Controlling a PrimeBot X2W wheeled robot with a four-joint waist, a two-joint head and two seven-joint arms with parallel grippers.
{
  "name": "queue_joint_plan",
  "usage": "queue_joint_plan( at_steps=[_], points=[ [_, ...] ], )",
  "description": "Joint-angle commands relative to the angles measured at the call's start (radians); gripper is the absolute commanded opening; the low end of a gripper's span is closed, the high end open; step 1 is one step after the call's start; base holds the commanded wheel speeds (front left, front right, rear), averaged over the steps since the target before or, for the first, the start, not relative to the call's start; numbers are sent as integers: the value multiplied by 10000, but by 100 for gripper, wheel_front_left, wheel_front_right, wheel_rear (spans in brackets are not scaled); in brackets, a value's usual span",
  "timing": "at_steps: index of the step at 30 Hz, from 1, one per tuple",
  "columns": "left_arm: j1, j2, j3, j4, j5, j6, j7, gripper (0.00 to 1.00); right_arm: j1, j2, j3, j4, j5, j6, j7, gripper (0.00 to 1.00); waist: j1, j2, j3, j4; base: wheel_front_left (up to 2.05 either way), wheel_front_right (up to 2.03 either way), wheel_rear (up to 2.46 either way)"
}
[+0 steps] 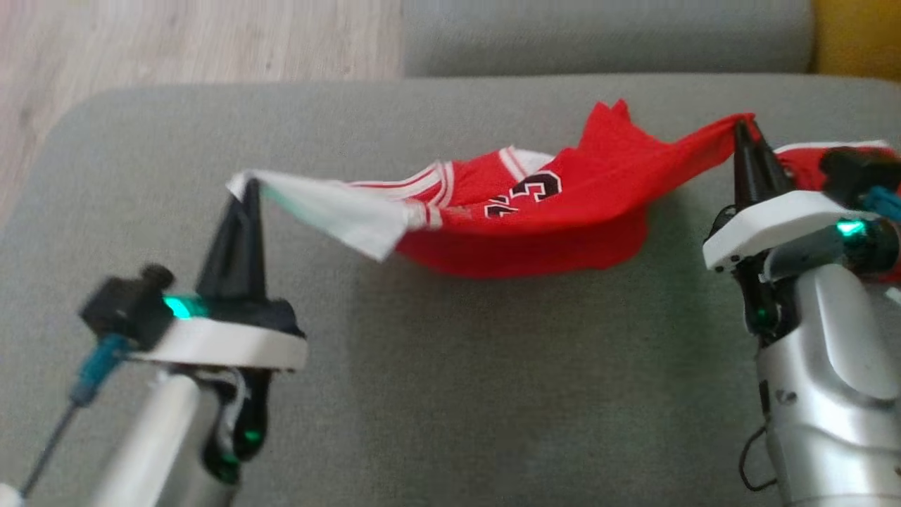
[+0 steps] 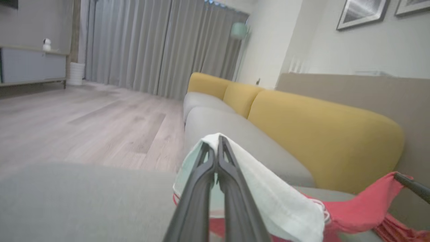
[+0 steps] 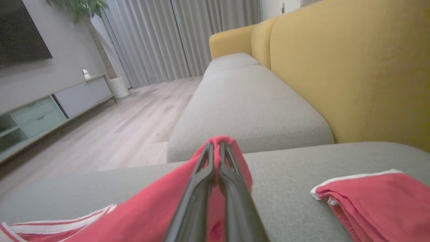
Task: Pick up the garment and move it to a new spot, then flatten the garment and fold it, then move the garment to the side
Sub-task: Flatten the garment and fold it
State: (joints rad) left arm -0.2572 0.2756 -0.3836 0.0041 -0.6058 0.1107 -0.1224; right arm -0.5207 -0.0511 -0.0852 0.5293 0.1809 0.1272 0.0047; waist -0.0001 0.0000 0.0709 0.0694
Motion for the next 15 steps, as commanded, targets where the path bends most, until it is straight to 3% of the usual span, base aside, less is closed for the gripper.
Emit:
queue_joint_plan(
  at_steps=[1,7,15],
  points=[
    [-657,374,538,-651,111,103,87,0,-120,9,322,-784,221,35,95,0,1,0,-436,-270,0,0,0],
    [-1321,1289,1159,-2815,308,417,908,0,679,9,332,-4371,984,35,1077,0,1,0,-1046,-626,0,0,0],
    [-2900,2381,1668,-4835,505,490,2437,0,1268,9,-580,-8824,1428,35,2543,0,1,0,-1155,-871,0,0,0]
  ],
)
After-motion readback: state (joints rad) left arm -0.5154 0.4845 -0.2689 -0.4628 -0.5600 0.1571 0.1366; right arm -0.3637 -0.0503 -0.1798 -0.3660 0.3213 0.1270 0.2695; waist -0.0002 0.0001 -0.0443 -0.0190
